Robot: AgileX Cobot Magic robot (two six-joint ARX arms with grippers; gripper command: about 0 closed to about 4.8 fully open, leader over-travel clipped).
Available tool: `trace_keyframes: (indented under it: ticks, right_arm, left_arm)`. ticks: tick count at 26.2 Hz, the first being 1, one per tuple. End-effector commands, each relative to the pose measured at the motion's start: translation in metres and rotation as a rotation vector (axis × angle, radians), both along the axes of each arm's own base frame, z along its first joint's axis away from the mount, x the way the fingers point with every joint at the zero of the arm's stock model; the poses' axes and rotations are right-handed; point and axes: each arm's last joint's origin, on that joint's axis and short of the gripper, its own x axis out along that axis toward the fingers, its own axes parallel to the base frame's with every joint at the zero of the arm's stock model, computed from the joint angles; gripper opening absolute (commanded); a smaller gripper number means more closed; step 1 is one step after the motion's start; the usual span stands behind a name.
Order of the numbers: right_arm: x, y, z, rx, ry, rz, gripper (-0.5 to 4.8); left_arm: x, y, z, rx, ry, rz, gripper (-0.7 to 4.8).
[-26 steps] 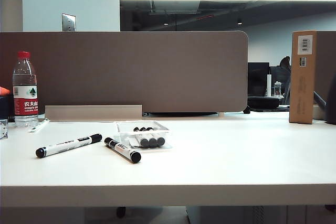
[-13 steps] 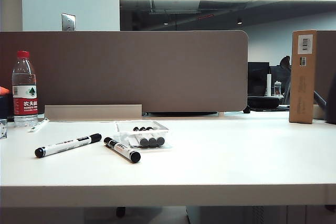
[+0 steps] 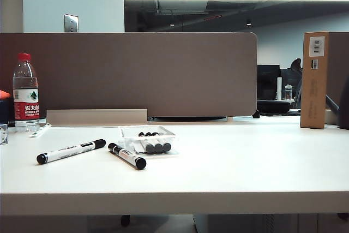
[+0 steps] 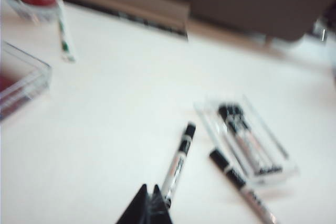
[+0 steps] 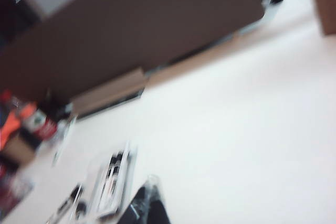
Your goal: Pick up the markers scattered on the table and put them into the packaging box, making sure the markers fit the shape of the box's grooves.
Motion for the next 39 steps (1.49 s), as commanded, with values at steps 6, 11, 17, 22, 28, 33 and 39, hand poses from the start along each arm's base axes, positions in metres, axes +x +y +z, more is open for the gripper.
trace_keyframes:
  ticks: [6,11,17,22,28,33,39]
  right_arm:
    - [0.078,0.048,0.027,-0.15,0.139,0.454,-0.04]
    - [0.124,0.119,0.019,-0.275,0.292,0.693,-0.04]
    - [0.147,0.197,-0.012,-0.595,0.432,0.871,0.83]
    - [0.154,0.235,-0.037,-0.714,0.494,0.931,2.16]
    - [0.157,0.255,-0.053,-0.815,0.488,0.855,2.28]
    - [0.159,0.264,-0.061,-0.81,0.449,0.856,2.31]
    - [0.164,0.269,-0.074,-0.802,0.436,0.852,2.31]
  left_arm:
    - [0.068,-0.003,0.018,0.106,0.226,-0.132,-0.05]
    - [0.125,-0.013,0.016,0.168,0.417,-0.224,-0.05]
    - [0.176,-0.037,-0.004,0.268,0.547,-0.312,0.08]
    - [0.191,-0.044,-0.029,0.281,0.637,-0.327,1.53]
    - [0.191,-0.048,-0.045,0.317,0.703,-0.363,3.41]
    - [0.193,-0.049,-0.044,0.318,0.685,-0.366,3.41]
    - [0.191,-0.061,-0.044,0.333,0.671,-0.403,3.4]
